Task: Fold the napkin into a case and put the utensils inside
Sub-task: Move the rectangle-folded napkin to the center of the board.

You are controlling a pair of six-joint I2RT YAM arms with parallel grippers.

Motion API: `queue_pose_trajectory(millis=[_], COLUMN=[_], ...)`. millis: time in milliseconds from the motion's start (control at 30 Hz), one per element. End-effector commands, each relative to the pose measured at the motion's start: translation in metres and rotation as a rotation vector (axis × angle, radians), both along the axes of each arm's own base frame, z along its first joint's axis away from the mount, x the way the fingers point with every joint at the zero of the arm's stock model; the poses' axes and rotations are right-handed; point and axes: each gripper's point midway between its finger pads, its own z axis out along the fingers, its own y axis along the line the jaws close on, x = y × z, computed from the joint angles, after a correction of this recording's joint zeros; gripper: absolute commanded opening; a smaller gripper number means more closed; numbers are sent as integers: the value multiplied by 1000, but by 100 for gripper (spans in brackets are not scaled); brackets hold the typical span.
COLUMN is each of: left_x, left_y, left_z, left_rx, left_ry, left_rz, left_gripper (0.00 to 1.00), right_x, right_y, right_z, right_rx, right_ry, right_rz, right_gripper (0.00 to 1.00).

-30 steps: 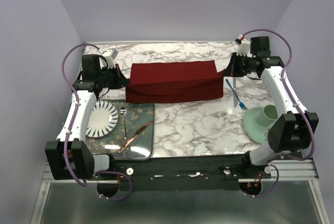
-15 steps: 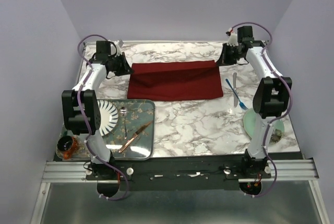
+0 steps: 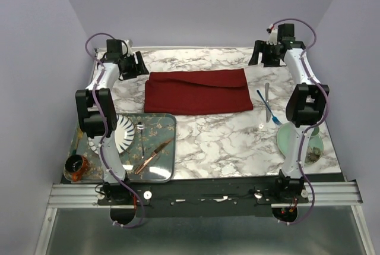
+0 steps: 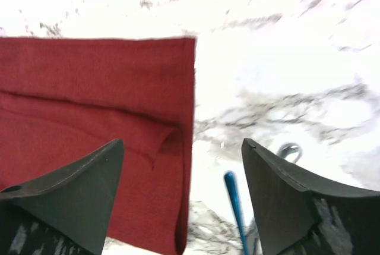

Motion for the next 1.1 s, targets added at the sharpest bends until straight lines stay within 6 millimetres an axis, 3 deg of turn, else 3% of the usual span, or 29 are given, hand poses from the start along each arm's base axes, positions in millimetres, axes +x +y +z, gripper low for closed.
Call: queue_pose_trajectory(millis=[0,67,133,333,367,533,567,633,933,1067], left_x=[25,32,32,43,50,56,56,55,34,28], left_y=[10,11,5,-6,-8,-8,-13,-21,-41,-47], left_z=[8,7,-7,-26,-21,-47,-50,-57,-85,-89], left_rx=[79,94,102,132,145,200,217,231,324,339], left_ry=[-45,-35,-8,10,-10,45,55,71,177,184], left_rz=[-32,-53,-84,-128,-134,-155,-158,-174,-264,-315], left_gripper=[85,86,87,84,84,83,82,81,76,69], right_x=[23,24,25,28,30,29,30,26,0,1], right_y=[-5,-2,2,8,9,16,29,32,28,34], right_z=[4,-4,-13,-37,-38,-48,-50,-54,-86,-84], right_rx=[-57,-58,-41,-14,-11,7,-7,-19,-26,-21], right_ry=[-71,-61,-31,5,4,22,22,47,193,186], right_rz=[27,66,87,89,89,106,142,142,119,132], right_gripper=[90,95,100,100,100,99,99,99,100,97])
